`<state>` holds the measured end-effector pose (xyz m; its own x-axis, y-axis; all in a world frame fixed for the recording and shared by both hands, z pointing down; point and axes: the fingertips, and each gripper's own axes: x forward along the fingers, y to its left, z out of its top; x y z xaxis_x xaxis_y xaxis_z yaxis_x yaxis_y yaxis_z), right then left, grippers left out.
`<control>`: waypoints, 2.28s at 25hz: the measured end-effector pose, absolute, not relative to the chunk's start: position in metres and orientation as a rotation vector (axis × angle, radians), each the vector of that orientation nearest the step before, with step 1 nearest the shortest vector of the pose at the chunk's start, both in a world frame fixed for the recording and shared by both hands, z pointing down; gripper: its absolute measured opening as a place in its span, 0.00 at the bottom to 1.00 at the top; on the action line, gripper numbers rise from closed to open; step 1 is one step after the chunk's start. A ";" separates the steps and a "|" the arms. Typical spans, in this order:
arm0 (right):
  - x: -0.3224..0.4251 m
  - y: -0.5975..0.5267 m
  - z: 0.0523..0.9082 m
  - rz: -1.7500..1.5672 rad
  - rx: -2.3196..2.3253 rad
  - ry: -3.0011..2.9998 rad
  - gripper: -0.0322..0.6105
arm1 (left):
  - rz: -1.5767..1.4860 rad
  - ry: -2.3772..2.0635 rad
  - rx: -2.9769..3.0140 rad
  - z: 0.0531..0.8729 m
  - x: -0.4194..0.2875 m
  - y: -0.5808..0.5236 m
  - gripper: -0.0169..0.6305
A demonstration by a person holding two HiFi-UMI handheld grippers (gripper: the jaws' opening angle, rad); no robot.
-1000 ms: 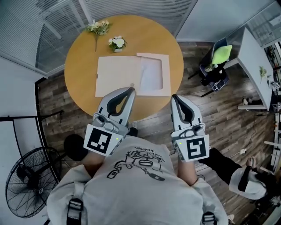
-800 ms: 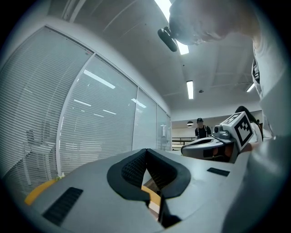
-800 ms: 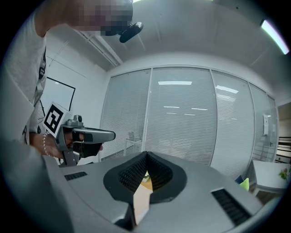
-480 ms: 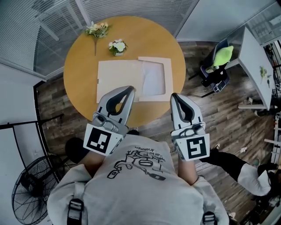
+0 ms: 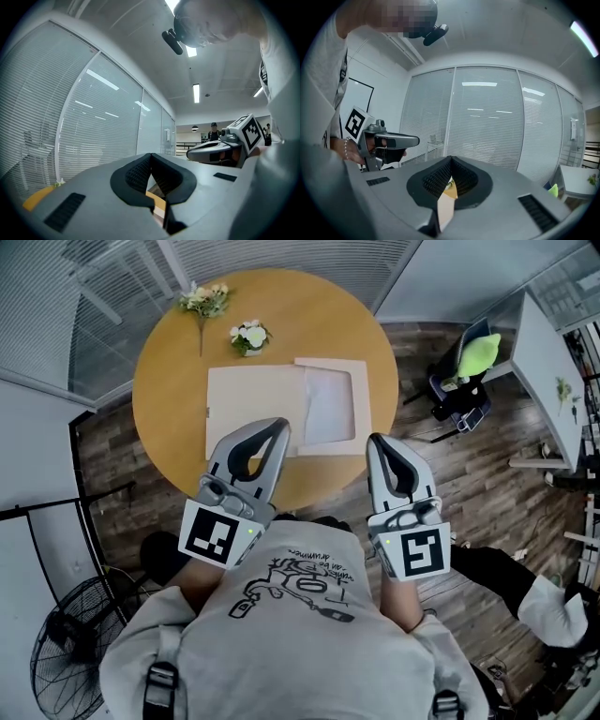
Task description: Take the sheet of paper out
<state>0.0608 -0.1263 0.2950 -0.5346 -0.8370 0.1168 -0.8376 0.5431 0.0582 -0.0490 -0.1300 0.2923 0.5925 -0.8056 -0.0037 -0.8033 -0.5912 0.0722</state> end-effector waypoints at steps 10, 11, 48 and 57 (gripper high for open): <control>0.066 -0.130 0.309 -0.016 1.341 -2.593 0.06 | -0.075 -1.404 2.721 0.294 -0.048 -0.137 0.06; 0.066 -0.130 0.309 -0.019 1.343 -2.593 0.06 | -0.075 -1.401 2.722 0.296 -0.048 -0.138 0.06; 0.069 -0.154 0.304 -0.014 1.456 -2.591 0.06 | 0.238 -1.171 2.578 0.457 -0.026 -0.190 0.12; 0.074 -0.160 0.304 0.004 1.485 -2.593 0.06 | 0.306 -1.139 2.533 0.494 -0.018 -0.200 0.14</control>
